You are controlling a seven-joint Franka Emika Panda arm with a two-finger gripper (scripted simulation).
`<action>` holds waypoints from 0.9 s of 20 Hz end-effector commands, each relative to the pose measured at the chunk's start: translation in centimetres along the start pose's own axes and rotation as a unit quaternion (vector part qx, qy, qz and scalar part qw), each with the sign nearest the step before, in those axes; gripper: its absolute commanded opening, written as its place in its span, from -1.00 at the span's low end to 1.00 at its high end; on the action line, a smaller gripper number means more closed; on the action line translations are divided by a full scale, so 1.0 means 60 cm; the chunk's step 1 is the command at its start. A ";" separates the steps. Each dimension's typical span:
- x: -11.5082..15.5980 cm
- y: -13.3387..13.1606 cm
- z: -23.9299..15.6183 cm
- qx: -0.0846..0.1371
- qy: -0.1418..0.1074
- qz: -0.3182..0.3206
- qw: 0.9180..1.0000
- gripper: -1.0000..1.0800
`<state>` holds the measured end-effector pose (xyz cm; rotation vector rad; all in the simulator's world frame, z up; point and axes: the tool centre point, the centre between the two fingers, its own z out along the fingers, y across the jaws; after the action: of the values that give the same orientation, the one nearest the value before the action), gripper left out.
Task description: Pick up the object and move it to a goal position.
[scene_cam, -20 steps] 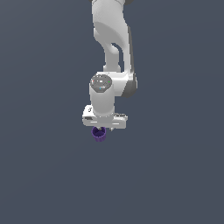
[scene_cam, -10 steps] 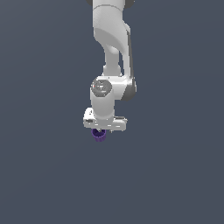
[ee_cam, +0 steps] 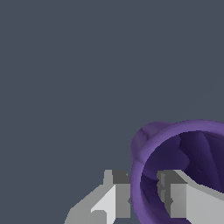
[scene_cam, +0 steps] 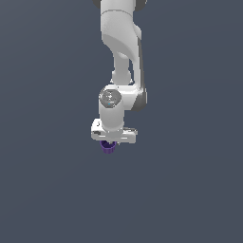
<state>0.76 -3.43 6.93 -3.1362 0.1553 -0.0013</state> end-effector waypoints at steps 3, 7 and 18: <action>-0.001 0.000 0.001 0.000 -0.001 0.000 1.000 -1.00; -0.001 0.000 -0.001 0.000 0.000 0.000 1.000 -1.00; -0.043 0.010 -0.044 0.000 0.000 0.000 1.000 -1.00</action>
<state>-1.40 -3.68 8.92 -3.1361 0.1554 0.0022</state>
